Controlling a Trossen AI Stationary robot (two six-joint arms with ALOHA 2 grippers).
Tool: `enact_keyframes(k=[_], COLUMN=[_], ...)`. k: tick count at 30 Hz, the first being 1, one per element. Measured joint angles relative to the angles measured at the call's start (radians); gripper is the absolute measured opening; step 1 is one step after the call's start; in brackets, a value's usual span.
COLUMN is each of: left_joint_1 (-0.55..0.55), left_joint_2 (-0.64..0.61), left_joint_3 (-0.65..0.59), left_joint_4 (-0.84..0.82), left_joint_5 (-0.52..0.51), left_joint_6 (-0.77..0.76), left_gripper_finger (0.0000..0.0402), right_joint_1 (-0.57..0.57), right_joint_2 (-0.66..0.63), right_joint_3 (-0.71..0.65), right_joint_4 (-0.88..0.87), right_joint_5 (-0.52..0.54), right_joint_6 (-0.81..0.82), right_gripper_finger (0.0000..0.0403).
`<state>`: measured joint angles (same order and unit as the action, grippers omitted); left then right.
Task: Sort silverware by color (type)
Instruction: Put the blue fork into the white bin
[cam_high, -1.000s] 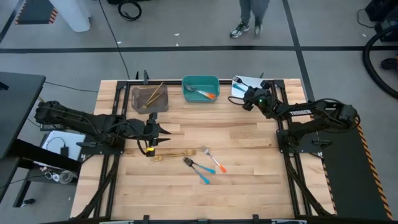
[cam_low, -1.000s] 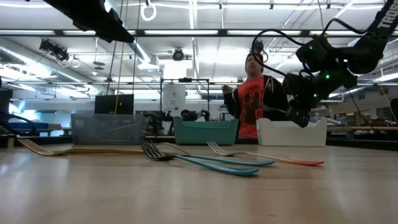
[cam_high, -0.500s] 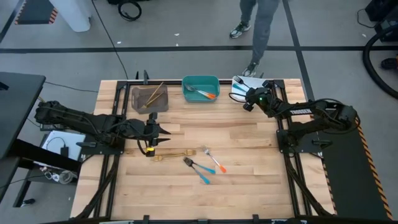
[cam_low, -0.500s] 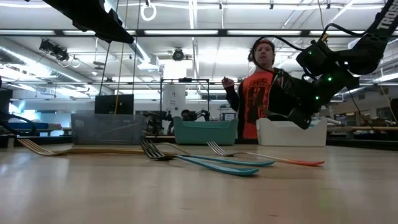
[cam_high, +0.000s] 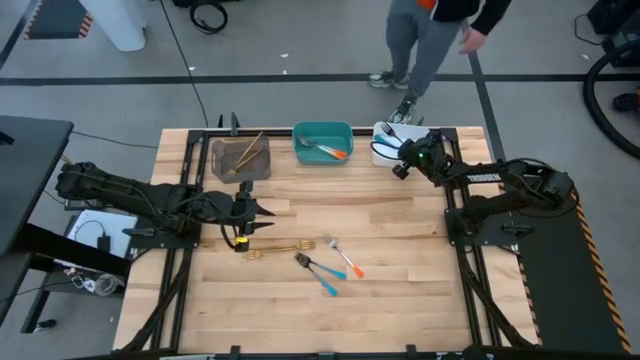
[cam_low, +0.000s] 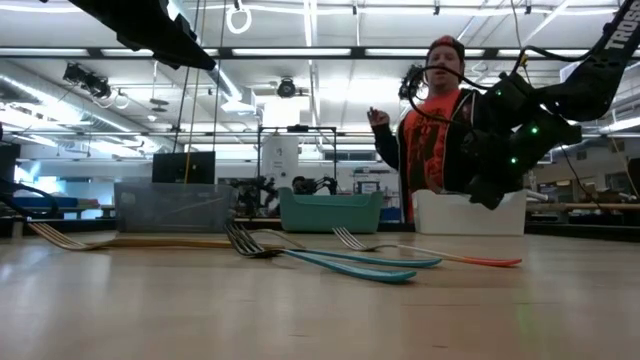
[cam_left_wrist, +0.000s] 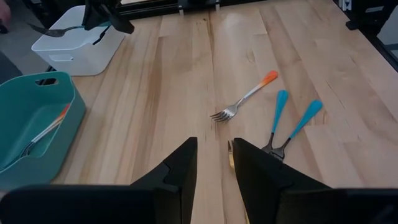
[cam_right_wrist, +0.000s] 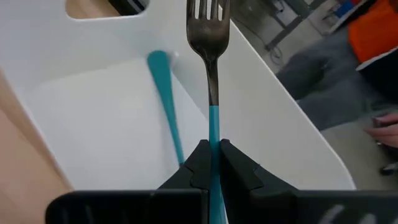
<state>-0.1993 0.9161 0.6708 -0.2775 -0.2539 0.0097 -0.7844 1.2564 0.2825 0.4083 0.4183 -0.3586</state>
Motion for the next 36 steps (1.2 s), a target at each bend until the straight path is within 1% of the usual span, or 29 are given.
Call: enact_keyframes(k=[10, 17, 29, 33, 36], left_joint_1=[0.0, 0.0, 0.0, 0.0, 0.0], left_joint_2=[0.0, 0.0, 0.0, 0.0, 0.0], left_joint_3=[0.0, 0.0, 0.0, 0.0, 0.0], left_joint_4=[0.0, 0.0, 0.0, 0.0, 0.0], left_joint_5=[0.0, 0.0, 0.0, 0.0, 0.0], left_joint_6=[0.0, 0.0, -0.006, -0.006, -0.006], left_gripper_finger=[0.0112, 0.0112, 0.0112, 0.0112, 0.0112], right_joint_1=[-0.032, -0.037, -0.037, -0.051, -0.071], right_joint_2=[0.0, 0.0, 0.0, 0.0, 0.0], right_joint_3=[0.0, 0.015, 0.191, 0.238, 0.24], right_joint_4=[-0.006, -0.04, -0.356, -0.463, -0.496], right_joint_5=[-0.069, -0.077, -0.082, -0.132, -0.159], right_joint_6=[0.086, 0.101, 0.144, 0.156, 0.14], right_gripper_finger=[0.0023, 0.0023, 0.0023, 0.0023, 0.0023])
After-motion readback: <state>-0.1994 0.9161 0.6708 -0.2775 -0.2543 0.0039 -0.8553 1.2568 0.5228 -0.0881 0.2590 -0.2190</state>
